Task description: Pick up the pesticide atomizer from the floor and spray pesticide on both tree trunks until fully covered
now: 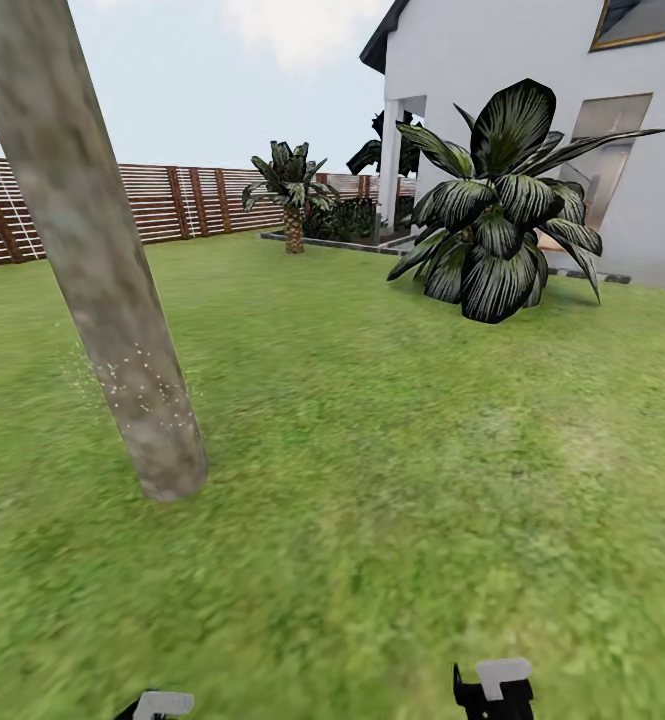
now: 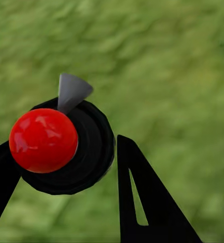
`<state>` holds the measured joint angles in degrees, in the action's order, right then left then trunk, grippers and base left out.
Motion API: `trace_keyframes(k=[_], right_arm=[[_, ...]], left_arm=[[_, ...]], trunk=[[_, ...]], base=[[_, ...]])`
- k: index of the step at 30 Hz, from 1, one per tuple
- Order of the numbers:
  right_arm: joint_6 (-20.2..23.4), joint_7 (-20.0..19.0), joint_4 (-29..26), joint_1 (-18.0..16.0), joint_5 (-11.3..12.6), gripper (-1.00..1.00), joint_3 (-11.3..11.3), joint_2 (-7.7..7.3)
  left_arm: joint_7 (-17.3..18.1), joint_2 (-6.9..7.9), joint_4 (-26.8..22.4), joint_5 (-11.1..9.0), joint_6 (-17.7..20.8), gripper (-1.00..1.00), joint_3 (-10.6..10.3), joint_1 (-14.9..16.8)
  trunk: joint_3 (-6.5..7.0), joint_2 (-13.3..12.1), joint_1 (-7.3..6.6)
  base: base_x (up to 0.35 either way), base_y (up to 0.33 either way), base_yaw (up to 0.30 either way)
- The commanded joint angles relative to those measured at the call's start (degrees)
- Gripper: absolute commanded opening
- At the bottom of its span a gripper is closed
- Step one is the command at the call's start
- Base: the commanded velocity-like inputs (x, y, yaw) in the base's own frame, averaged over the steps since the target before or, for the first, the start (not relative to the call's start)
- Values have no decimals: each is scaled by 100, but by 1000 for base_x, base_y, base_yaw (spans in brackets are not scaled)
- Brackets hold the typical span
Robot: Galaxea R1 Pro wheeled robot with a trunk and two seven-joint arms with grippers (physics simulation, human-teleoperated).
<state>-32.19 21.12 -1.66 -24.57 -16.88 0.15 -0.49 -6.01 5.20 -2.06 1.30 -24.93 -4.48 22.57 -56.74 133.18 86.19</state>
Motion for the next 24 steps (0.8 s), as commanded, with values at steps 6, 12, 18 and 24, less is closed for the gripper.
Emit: trace_keyframes(k=[6, 12, 18, 24], right_arm=[[-6, 39, -1, 30, -14, 100, -46, 96], [-6, 23, 2, 31, 655, 100, -43, 90], [-6, 16, 7, 31, 751, 100, -40, 93], [-6, 23, 4, 31, 756, 100, -42, 90]], left_arm=[[21, -17, 10, 13, -1, -100, -45, 2], [22, -46, 13, 11, -13, -100, -45, -14], [21, -33, 5, 18, -21, -100, -45, -15], [21, -6, 4, 23, -24, -100, -45, -24]], trunk=[[4, 2, -1], [24, 2, -1], [42, 2, -1], [56, 2, -1]], base=[[0, 0, -131], [-48, 9, -284], [-286, 98, -289], [-314, 115, -293]])
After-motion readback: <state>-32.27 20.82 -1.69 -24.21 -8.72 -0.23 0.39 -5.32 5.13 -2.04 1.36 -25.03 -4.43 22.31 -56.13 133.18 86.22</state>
